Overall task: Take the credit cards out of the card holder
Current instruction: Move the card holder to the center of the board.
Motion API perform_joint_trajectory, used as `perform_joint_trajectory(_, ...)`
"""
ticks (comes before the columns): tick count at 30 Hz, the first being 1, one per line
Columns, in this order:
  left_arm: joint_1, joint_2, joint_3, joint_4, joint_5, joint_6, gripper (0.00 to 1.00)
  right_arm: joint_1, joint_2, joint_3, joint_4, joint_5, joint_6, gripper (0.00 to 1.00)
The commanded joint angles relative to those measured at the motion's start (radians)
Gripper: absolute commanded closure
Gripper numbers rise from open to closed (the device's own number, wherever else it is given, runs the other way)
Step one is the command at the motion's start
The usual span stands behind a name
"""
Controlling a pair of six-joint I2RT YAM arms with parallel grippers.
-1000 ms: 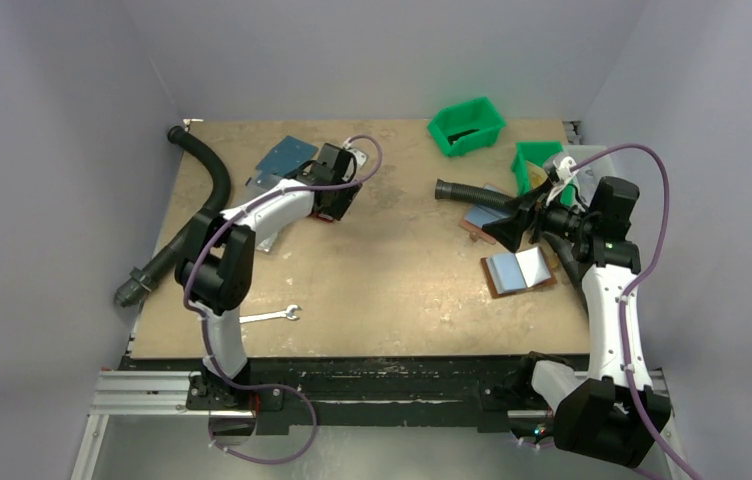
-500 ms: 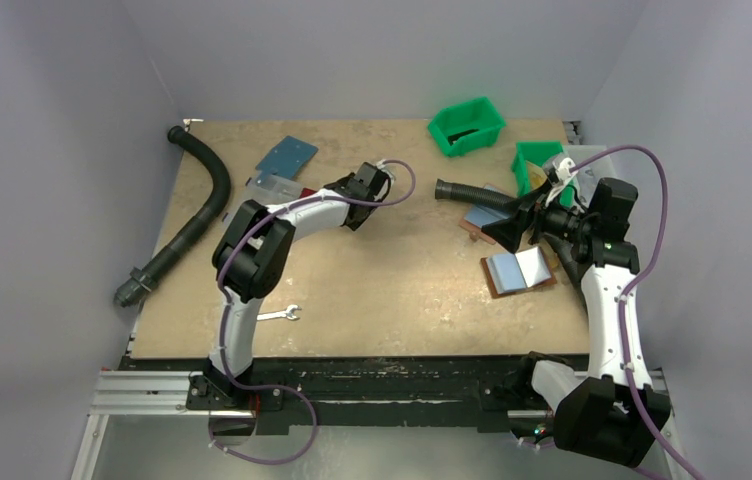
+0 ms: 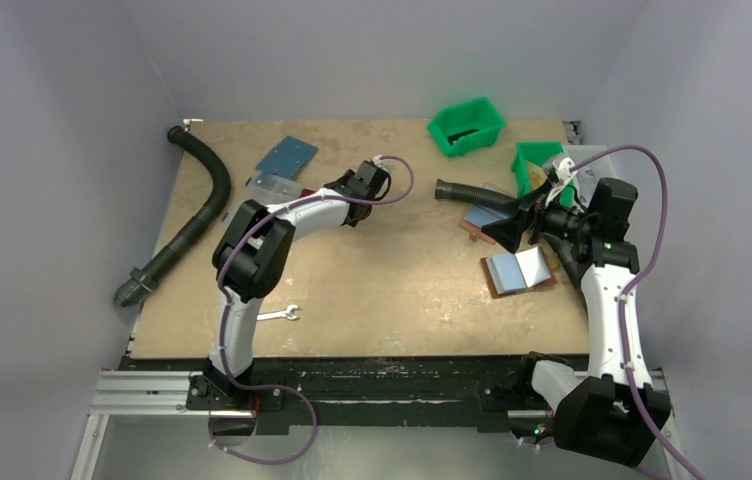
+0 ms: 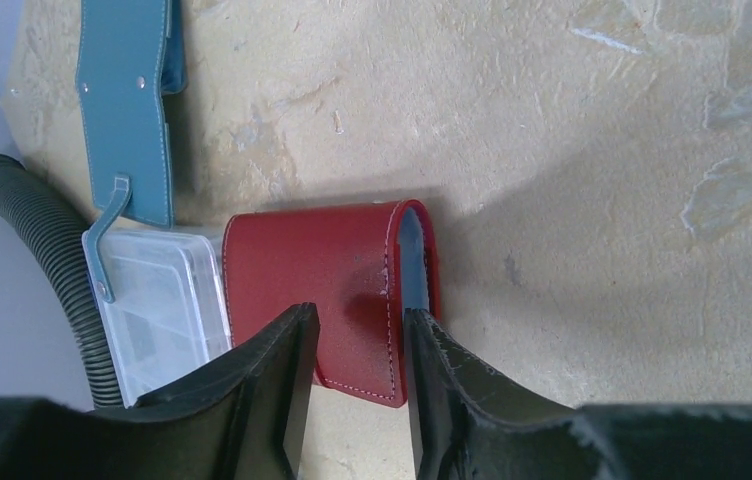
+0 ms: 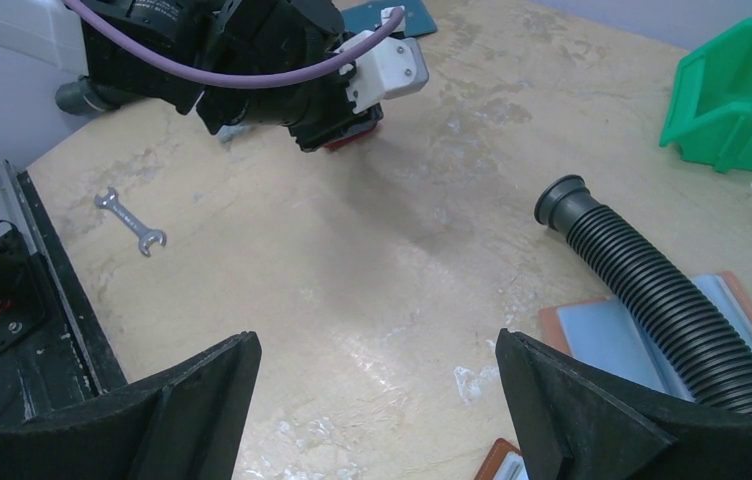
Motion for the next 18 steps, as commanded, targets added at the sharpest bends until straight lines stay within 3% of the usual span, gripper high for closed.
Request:
perform_joint_trajectory(1, -0.004, 0.017, 0.017, 0.036, -0.052, 0.022, 0.62, -0.001, 0.005, -0.006, 0.028, -0.029, 0.004, 0.01)
perform_joint_trajectory(8, -0.006, 0.024, 0.008, 0.037, -0.038, 0.022, 0.74, -0.001, 0.005, -0.006, 0.028, -0.031, 0.004, 0.01)
perform_joint_trajectory(12, -0.014, 0.015, 0.000, 0.040, -0.037, 0.028, 1.00, 0.000, 0.005, -0.005, 0.027, -0.031, 0.003, 0.01)
perform_joint_trajectory(18, -0.058, -0.054, -0.032, 0.061, -0.017, 0.041, 1.00, -0.001, 0.005, -0.004, 0.026, -0.031, 0.002, 0.01)
